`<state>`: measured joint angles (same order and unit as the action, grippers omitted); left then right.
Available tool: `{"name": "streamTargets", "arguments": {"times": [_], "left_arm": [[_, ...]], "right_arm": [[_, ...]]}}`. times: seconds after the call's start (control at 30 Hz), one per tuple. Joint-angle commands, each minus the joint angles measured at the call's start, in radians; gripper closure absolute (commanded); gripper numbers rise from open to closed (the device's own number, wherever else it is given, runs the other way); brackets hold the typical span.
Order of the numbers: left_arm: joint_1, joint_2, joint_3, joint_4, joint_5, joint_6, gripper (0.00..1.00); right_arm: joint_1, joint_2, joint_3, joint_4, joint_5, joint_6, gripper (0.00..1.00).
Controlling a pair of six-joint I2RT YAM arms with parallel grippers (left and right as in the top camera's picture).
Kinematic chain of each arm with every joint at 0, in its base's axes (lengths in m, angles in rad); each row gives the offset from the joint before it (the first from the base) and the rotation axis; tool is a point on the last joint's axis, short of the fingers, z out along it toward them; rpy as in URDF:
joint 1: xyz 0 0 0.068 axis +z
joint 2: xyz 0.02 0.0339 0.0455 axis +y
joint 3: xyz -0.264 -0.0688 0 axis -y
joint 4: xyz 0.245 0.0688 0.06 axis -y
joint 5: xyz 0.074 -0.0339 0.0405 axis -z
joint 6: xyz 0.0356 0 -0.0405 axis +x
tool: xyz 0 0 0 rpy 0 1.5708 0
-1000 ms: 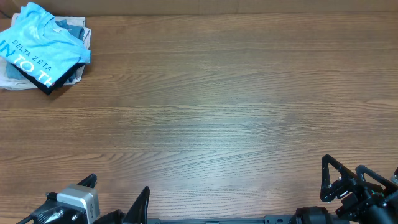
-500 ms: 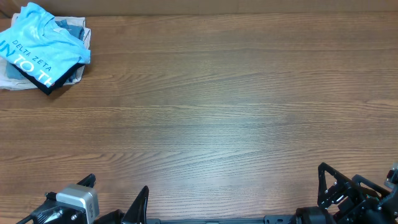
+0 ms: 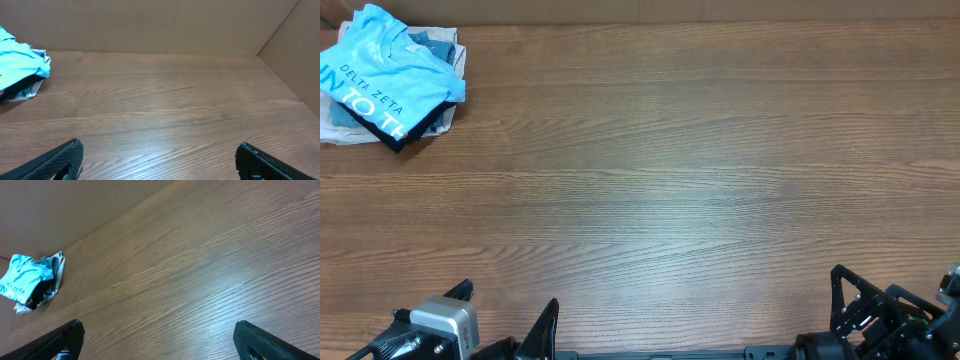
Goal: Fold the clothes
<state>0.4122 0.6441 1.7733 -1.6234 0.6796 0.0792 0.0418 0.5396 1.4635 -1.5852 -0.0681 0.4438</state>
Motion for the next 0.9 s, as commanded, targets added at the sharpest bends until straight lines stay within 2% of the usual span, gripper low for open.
{"name": "streamTargets", "arguments": {"times": [0.0,0.17,0.37,0.43,0.67,0.87], "left_arm": [[0.000,0.002,-0.004,0.004,-0.003,0.014,0.00],[0.000,0.002,-0.004,0.004,-0.003,0.014,0.00],[0.000,0.002,-0.004,0.004,-0.003,0.014,0.00],[0.000,0.002,-0.004,0.004,-0.003,0.014,0.00],[0.000,0.002,-0.004,0.004,-0.003,0.014,0.00],[0.000,0.002,-0.004,0.004,-0.003,0.015,0.00]], "right_arm": [[0.002,-0.001,-0.008,0.027,0.031,-0.002,0.00],[0.002,-0.051,-0.124,0.226,0.033,-0.053,0.00],[0.003,-0.219,-0.482,0.589,0.021,-0.138,0.00],[0.003,-0.281,-0.647,0.760,0.019,-0.158,0.00],[0.004,-0.405,-1.084,1.264,-0.134,-0.308,0.00],[0.031,-0.515,-1.325,1.513,-0.147,-0.315,0.00]]}}
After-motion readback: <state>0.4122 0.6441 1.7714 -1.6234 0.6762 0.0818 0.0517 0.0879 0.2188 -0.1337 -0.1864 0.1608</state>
